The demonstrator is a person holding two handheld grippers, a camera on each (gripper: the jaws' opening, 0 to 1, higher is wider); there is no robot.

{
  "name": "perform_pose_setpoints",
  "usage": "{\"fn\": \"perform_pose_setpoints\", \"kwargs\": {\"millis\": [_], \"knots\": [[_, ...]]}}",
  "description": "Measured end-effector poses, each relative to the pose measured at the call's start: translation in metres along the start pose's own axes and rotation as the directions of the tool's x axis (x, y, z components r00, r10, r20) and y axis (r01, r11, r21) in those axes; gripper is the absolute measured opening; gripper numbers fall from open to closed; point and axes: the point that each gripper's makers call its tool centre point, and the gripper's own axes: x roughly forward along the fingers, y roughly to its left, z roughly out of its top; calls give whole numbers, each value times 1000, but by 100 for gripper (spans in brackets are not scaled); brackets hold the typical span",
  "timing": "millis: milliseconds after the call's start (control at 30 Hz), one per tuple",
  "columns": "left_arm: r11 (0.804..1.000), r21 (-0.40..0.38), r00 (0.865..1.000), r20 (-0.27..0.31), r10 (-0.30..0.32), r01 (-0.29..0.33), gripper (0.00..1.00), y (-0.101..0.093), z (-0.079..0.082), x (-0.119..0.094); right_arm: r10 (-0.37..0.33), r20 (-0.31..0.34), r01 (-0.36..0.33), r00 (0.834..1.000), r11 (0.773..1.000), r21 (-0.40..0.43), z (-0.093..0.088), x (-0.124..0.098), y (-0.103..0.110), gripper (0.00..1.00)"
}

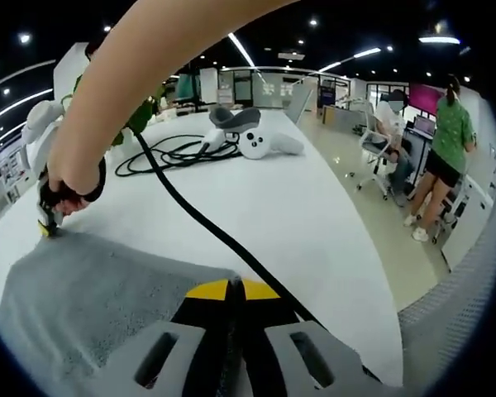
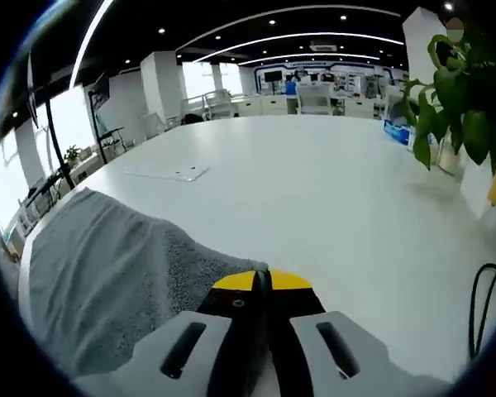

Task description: Fold the towel on the table until its edges align and the towel forms a compact rectangular stack.

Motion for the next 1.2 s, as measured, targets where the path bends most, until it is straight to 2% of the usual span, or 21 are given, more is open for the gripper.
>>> {"fn": "perform_pose_setpoints", "kwargs": {"millis": [67, 133, 367, 533, 767, 1033, 1200], "knots": [[1000, -7, 1000, -3, 6, -6, 3, 4, -1, -3, 18, 3, -18, 1000, 999, -35, 7, -8, 10, 1], [1000, -6, 1000, 2, 9, -9, 3, 6, 2, -6, 36, 22, -35, 999, 999, -27, 15, -14, 19, 1], [999, -40, 996, 83, 24, -21, 3, 8, 27, -40, 78, 75, -78, 994, 997, 1, 41, -35, 44, 1], [997, -57, 993, 108, 53, -47, 3, 11, 34, -58, 91, 104, -92, 990, 996, -4, 59, -48, 55, 1], [994, -62, 982, 161, 93, -84, 3, 15, 55, -83, 109, 146, -117, 983, 992, 51, 77, -66, 64, 1], [990, -72, 972, 191, 133, -121, 3, 23, 64, -110, 113, 175, -128, 978, 989, 78, 95, -72, 74, 1], [988, -78, 962, 230, 147, -133, 3, 25, 80, -131, 122, 189, -139, 974, 987, 78, 107, -74, 86, 1]]}}
